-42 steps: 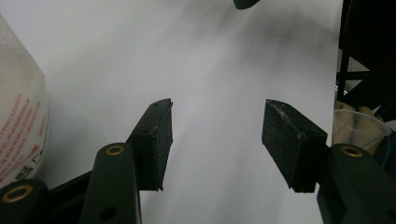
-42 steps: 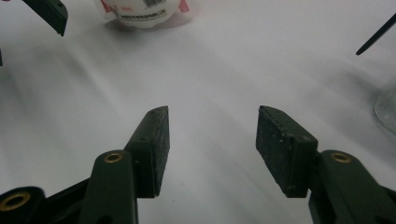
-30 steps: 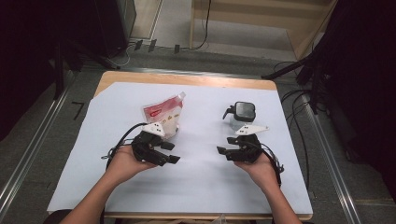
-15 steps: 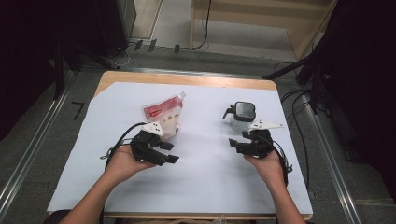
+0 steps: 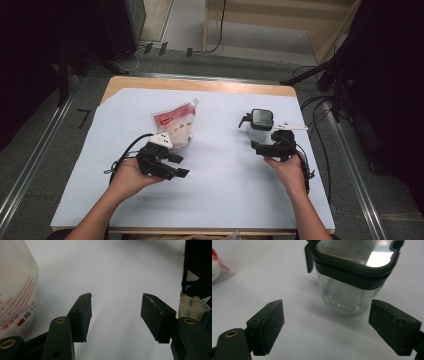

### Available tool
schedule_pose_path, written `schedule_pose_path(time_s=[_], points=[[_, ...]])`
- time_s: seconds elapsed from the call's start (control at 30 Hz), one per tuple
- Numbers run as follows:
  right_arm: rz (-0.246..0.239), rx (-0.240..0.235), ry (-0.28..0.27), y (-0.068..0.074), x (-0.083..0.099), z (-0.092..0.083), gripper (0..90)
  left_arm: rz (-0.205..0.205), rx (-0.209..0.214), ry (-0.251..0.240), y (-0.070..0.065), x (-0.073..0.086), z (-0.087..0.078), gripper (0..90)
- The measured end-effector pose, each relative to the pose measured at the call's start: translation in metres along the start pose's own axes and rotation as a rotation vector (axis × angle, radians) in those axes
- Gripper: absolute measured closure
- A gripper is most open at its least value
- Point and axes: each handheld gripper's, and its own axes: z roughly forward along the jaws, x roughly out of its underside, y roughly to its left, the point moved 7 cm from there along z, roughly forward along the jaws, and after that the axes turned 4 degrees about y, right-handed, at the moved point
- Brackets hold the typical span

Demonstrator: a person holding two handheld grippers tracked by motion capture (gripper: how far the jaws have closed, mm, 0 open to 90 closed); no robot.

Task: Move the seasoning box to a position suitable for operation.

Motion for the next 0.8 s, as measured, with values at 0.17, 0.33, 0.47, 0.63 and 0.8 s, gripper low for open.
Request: schedule_pose_path(time_s=[0.17, 0.33, 0.47, 0.63, 0.8], points=[[0.048, 0.061, 0.01, -0.008, -0.006, 0.01, 2.4, -0.016, -0.009, -0.002, -0.002, 0.004, -0.001, 42.9], [0.078, 0.079, -0.009, -0.011, -0.01, 0.018, 0.0, -0.015, -0.008, 0.009, -0.002, 0.006, -0.002, 42.9], [0.108, 0.079, -0.029, -0.013, -0.013, 0.028, 0.0, -0.014, -0.012, 0.018, -0.003, 0.007, 0.0, 42.9], [0.107, 0.125, -0.073, -0.014, -0.024, 0.042, 0.0, -0.022, 0.004, 0.008, -0.003, 0.007, 0.0, 42.9], [0.084, 0.178, -0.09, -0.014, -0.027, 0.051, 0.0, -0.019, 0.003, 0.0, -0.003, 0.006, -0.001, 42.9]])
